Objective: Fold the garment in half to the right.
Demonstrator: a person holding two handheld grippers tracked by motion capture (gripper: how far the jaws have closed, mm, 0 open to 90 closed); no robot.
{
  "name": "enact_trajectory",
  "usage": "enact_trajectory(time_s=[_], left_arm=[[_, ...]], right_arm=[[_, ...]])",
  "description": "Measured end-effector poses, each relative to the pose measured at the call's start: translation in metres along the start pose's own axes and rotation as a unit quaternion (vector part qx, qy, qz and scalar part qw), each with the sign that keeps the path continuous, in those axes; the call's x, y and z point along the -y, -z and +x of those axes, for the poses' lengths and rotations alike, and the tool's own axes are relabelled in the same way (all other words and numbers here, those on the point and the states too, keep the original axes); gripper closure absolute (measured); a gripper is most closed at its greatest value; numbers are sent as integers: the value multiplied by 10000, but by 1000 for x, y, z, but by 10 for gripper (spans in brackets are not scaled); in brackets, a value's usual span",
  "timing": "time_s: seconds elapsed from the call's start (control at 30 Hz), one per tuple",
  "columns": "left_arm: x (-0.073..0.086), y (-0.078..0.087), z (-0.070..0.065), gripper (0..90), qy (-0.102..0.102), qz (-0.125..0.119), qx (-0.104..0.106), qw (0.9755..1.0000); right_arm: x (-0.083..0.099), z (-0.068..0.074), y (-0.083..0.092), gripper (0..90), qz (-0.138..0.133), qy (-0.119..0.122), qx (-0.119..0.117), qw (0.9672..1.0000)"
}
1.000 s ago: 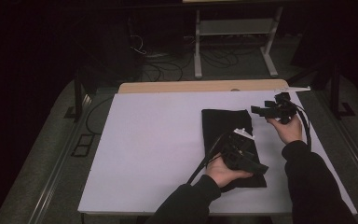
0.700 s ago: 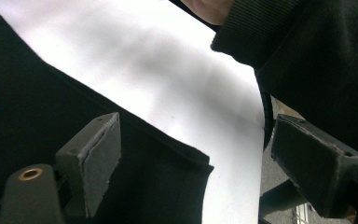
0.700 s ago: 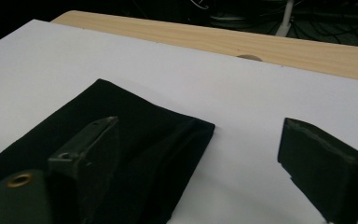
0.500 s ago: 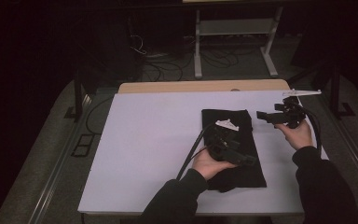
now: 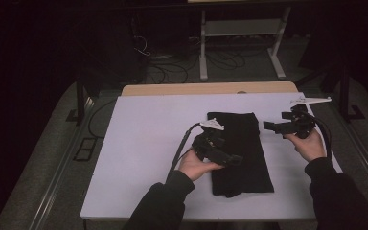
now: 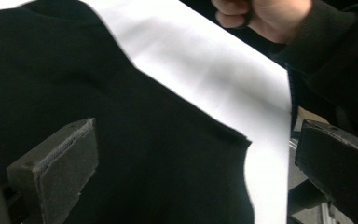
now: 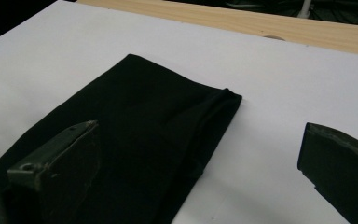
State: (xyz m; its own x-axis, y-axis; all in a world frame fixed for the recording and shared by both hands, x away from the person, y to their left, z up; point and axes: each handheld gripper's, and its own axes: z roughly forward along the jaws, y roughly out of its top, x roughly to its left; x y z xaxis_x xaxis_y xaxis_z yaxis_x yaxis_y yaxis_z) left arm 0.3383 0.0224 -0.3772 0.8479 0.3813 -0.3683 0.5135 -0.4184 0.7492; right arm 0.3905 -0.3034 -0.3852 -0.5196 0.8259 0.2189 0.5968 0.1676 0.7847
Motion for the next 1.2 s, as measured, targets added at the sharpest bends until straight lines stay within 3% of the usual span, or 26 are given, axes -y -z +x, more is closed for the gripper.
enact_trajectory(time_s=[0.17,0.43,0.63,1.2], left_arm=[[8,20,8,0,1,-154,-187,9997],[21,47,24,0,213,-347,-340,9986],[31,65,31,0,161,-481,-514,9974],[53,97,46,0,326,-670,-784,9941]], right_arm=[[0,10,7,0,-33,192,51,9998],[4,18,20,0,-83,314,85,9994],[7,16,28,0,-145,244,55,9996],[20,11,43,0,-177,175,107,9996]])
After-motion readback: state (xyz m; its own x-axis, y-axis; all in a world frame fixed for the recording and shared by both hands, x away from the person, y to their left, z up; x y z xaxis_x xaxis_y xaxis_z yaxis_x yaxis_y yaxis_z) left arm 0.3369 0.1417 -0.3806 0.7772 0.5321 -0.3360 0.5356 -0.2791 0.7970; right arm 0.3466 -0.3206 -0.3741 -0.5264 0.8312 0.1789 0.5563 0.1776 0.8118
